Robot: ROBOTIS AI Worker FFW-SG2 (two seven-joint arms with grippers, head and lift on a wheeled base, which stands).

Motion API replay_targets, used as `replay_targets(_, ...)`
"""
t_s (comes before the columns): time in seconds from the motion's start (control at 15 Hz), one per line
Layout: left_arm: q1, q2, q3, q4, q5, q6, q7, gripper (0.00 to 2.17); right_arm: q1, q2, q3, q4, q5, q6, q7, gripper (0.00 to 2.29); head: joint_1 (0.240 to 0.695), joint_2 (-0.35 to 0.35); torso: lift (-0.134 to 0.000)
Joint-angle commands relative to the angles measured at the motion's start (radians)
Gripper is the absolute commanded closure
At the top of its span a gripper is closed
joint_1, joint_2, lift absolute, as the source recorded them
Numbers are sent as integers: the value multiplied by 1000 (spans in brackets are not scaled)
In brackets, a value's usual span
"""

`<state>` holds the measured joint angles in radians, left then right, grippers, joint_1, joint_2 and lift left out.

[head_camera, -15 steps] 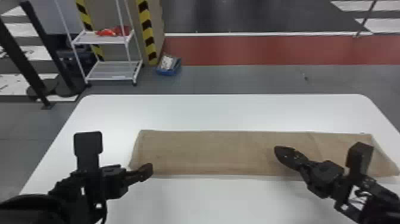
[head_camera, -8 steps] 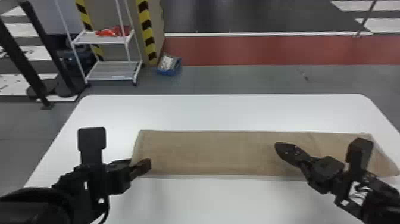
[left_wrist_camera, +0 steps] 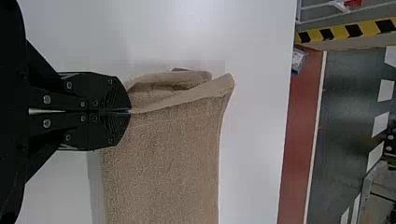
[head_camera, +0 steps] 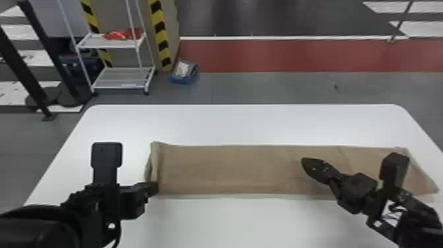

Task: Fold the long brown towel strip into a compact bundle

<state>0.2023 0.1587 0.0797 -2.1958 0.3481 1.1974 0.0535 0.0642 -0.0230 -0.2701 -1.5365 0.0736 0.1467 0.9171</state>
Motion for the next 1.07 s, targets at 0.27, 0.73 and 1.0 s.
replay_targets(0.27,-113,-99,-104,-64,14,8,63,1595,-7,2,2,49,0,-43,-4,2155,695,5,-125)
replay_targets(0.73,-175,-161,-443,2,-14,-20,161,1595,12,-12,-135,52,-89,-95,12,2152,695,-214,-125)
replay_targets(1.0,-250,-161,-597,162,-44,-97,233,1595,25,-92,-247,121,-202,-172,78,2148,695,-341,-125)
